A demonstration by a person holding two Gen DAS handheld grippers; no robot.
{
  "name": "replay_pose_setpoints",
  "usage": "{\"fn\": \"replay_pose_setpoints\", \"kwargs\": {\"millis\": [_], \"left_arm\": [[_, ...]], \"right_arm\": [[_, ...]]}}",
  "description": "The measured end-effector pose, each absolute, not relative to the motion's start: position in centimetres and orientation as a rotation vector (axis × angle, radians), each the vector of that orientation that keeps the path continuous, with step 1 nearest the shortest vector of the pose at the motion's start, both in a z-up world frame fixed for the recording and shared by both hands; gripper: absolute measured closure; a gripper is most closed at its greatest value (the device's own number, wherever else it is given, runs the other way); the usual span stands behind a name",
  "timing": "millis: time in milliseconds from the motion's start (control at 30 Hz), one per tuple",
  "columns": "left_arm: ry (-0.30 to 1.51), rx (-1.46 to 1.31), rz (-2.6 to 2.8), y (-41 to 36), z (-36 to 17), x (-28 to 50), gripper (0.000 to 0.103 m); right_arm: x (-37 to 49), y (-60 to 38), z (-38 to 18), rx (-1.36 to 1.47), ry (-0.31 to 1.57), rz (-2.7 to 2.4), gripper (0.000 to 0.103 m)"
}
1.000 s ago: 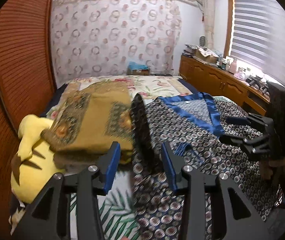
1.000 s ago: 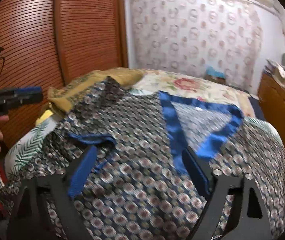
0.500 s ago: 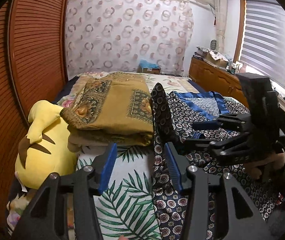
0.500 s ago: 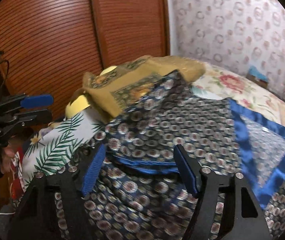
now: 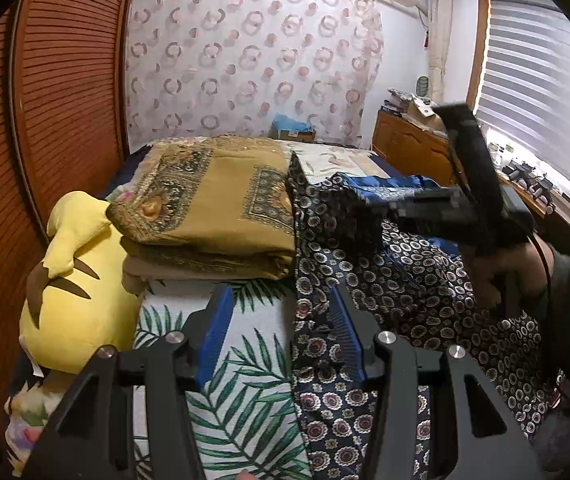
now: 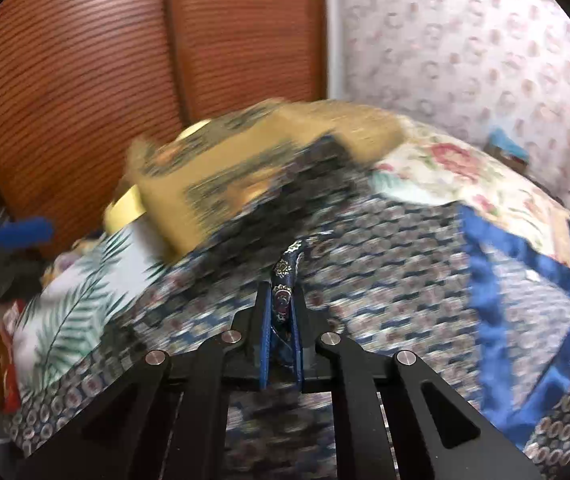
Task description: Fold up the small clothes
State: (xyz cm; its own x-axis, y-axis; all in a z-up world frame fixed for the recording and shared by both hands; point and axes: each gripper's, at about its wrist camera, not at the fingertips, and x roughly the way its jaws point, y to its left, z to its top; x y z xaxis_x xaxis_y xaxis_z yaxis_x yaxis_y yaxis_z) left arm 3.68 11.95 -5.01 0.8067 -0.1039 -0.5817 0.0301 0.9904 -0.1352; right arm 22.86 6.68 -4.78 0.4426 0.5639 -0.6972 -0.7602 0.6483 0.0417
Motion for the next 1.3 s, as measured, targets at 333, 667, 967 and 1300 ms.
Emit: {"fn": "replay_pose_setpoints", "kwargs": {"millis": [333,667,967,1300], "left_arm": [[0.661,-0.097,-0.102,10.0,-5.6,5.6,0.054],[0.704,-0.064,-0.15,7.4,-6.0,8.0,0.053],[0.773,-0.035,-0.197,3.9,-7.1,11.1,0.053],[0.829,0.013,-0.221,0.5,-8.2,13.3,0.053]], "right_arm": [[27.9,5.2,-4.1,-0.326,0.731,0.62,0.081],[26.2,-0.2,-3.2,-0.264,0.749,0.652,0.051],[22.3,-7.6,-2.6,-0.249,0.743,0.611,0.05],[20.0,-16.1,-2.2,-0.179,0.733,0.481,0.05]]}}
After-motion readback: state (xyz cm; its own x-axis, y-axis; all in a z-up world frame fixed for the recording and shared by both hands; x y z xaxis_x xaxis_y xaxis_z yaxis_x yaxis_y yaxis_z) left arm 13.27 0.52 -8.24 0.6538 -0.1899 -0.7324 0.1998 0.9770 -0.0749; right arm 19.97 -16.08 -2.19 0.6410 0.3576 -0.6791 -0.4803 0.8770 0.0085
